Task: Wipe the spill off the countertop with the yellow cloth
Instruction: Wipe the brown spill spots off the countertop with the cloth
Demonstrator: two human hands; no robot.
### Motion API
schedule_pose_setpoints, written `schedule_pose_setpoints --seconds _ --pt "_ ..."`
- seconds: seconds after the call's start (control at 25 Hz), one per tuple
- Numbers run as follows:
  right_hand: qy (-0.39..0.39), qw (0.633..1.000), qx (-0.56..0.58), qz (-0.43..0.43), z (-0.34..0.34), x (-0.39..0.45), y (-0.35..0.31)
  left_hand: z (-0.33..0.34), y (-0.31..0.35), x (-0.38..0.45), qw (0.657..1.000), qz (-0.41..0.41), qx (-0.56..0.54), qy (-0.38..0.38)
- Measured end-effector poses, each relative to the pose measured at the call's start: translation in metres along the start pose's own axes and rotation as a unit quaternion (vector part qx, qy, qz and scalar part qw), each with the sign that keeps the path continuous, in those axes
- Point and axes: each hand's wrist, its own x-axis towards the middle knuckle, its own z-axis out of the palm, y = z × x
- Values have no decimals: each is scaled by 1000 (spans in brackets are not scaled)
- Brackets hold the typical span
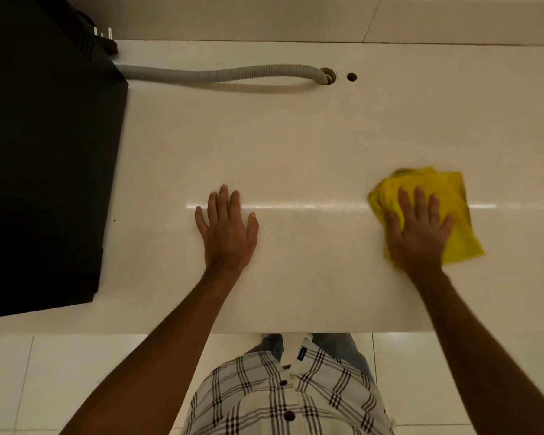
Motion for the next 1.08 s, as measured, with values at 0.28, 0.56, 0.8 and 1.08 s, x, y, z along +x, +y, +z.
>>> schedule_pose_setpoints --seconds 0.28,0.56,0.8,1.08 --pt "-14 999 45 11 -1 118 -128 2 0 1 1000 0 6 5" --pt "-22 978 23 -205 27 -25 -186 1 0 -1 1000 -1 7 20" --pt "-7 989 -7 -150 33 -93 -44 2 0 -1 1000 2 0 17" --pt "16 999 12 47 0 35 19 1 2 -2 1000 1 9 3"
